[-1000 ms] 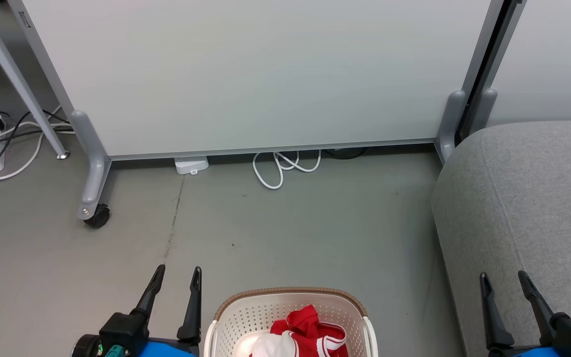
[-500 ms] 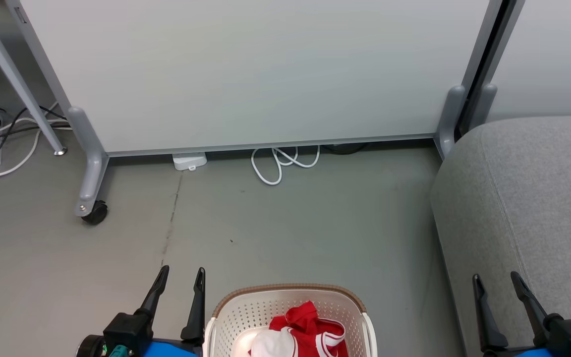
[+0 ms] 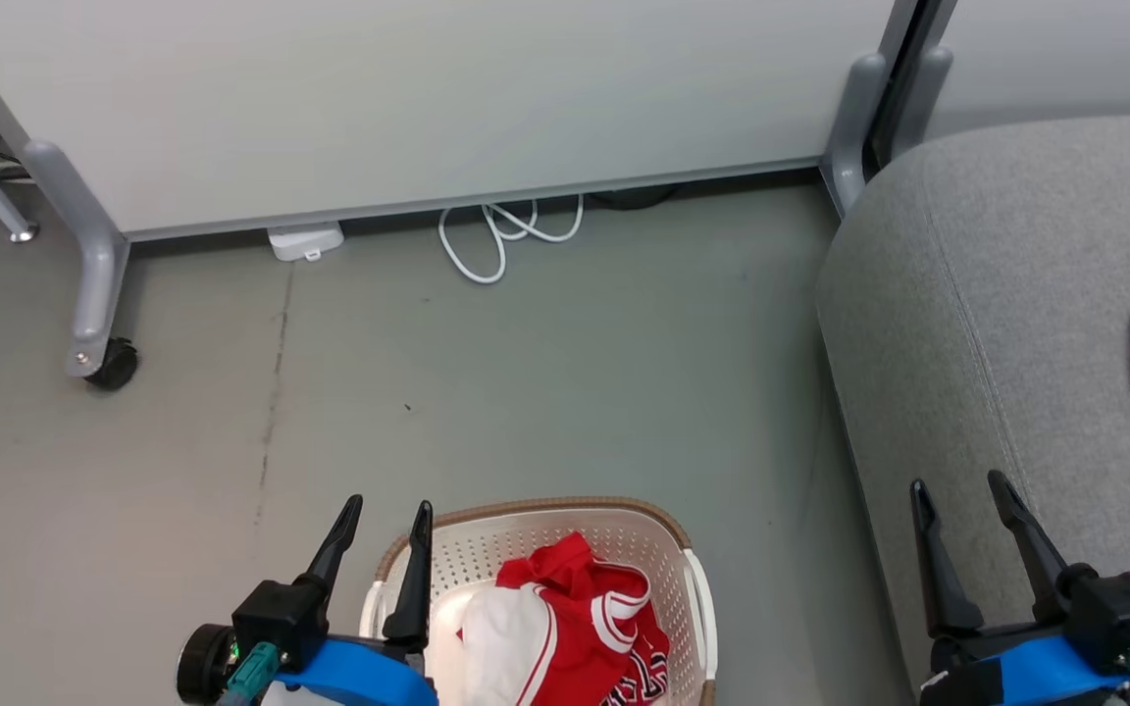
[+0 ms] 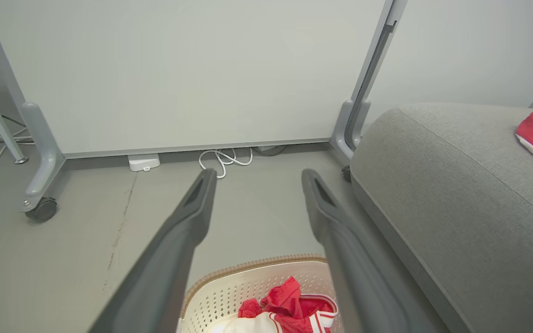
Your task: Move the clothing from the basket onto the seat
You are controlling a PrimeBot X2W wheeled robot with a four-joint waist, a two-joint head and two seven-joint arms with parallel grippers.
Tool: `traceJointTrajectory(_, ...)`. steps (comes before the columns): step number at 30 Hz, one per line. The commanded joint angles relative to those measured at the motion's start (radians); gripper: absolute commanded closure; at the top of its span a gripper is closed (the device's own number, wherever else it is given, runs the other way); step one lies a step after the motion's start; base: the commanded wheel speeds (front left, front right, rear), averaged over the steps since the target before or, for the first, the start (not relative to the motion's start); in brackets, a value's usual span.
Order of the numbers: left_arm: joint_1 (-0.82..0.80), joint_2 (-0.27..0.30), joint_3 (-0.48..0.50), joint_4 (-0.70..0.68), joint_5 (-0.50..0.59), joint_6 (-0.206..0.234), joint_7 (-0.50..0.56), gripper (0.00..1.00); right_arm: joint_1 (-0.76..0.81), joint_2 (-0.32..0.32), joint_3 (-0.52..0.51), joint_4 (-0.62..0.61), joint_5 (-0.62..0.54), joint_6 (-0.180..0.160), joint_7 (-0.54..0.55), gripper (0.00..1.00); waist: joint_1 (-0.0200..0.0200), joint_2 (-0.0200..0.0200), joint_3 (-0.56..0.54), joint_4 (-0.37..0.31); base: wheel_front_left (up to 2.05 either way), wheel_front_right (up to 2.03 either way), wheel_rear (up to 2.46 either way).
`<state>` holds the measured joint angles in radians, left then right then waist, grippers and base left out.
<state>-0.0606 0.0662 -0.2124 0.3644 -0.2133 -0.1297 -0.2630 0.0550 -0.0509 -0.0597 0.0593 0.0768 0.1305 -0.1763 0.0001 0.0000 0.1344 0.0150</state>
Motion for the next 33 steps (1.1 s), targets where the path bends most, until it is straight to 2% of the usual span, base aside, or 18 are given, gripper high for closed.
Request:
traceJointTrajectory(1, -0.020, 0.001, -0.005, 0.005, -0.006, -0.001, -0.003, 0.00, -0.016, 0.001, 0.004, -0.008, -0.008, 0.001, 0.002, 0.00, -0.0001, 0.0000, 0.048, -0.036, 0.00, 0.00, 0.00)
traceJointTrajectory(17, -0.195, 0.017, -0.079, 0.202, -0.028, -0.001, -0.003, 0.00, -0.129, 0.001, 0.074, -0.029, 0.016, 0.001, -0.022, 0.00, -0.0001, 0.0000, 0.293, -0.192, 0.00, 0.00, 0.00)
traceJointTrajectory(33, -0.325, 0.085, -0.152, 0.383, -0.025, -0.001, -0.003, 0.00, -0.199, 0.001, 0.123, -0.006, 0.072, 0.001, -0.078, 0.00, -0.0001, 0.0000, 0.494, -0.297, 0.00, 0.00, 0.00)
